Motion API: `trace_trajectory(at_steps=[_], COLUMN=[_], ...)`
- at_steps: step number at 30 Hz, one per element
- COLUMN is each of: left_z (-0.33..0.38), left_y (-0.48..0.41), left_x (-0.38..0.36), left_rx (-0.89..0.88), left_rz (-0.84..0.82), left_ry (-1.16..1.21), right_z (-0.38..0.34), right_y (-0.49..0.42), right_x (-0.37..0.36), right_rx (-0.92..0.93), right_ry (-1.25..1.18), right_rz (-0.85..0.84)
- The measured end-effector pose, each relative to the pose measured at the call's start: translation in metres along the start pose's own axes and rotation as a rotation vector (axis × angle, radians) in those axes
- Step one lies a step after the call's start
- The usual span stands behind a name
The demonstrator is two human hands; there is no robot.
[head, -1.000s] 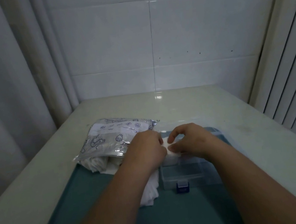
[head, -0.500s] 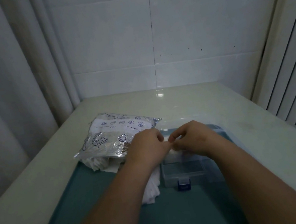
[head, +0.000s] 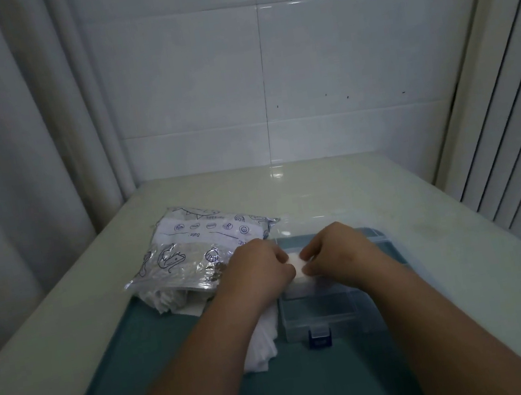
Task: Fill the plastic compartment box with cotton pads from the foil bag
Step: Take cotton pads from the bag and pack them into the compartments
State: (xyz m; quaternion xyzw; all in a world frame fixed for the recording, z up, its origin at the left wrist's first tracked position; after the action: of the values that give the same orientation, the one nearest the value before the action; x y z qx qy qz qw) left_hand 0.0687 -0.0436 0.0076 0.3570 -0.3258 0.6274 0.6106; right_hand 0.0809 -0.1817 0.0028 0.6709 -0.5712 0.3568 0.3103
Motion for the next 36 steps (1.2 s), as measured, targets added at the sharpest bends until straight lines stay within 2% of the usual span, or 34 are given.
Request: trace_trajectory(at_steps=[7,13,19,25,29,32,36], left_z=[-0.004,-0.005,-0.004,-0.003,0.005,0.005,-0.007], left_y=[-0.007,-0.008,-0.009,-0.005,0.001,0.004,0.002], left_x=[0.0,-0.001,-0.003,0.0,0.007,0.012,0.027], left_rx=[0.008,0.0,-0.021,-0.051,-0.144,-0.162,-0.087], left_rz=[-0.035,-0.017,-0.036,0.059,0.197,0.229,0.203], left_ry=[-0.003,-0.026,-0.023,-0.041,-0.137,-0.058,0.234], right_z=[-0.003,-0.004,-0.005,-0.006,-0.005,-0.003,-0.003], right_y=[0.0,0.001,0.001,0.005,0.007,0.01,0.011], right_x=[-0.002,0.004,0.002,0.002,0.007,0.01,0.016], right_rx=[-0.001,-0.005,-0.006,0.039,0.046,0.063,0.099], right_ry=[0.052,0.079,0.126,0.085,0.08,0.066,0.018], right_rz=[-0.036,0.015,-0.037,0.011,0.056,0.11,0.19])
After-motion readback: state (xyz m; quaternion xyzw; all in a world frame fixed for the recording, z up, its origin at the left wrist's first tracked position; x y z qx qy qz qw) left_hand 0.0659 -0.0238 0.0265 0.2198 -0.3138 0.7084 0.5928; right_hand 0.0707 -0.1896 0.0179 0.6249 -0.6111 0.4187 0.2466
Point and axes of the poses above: each hand's wrist, its own y-axis away from the middle knuckle, its own x-axis out of the back of the hand, z = x × y, the point moved 4 cm from there along -y, towards the middle knuckle, and after that the axes turned 11 degrees about x, right-handed, at the moved point
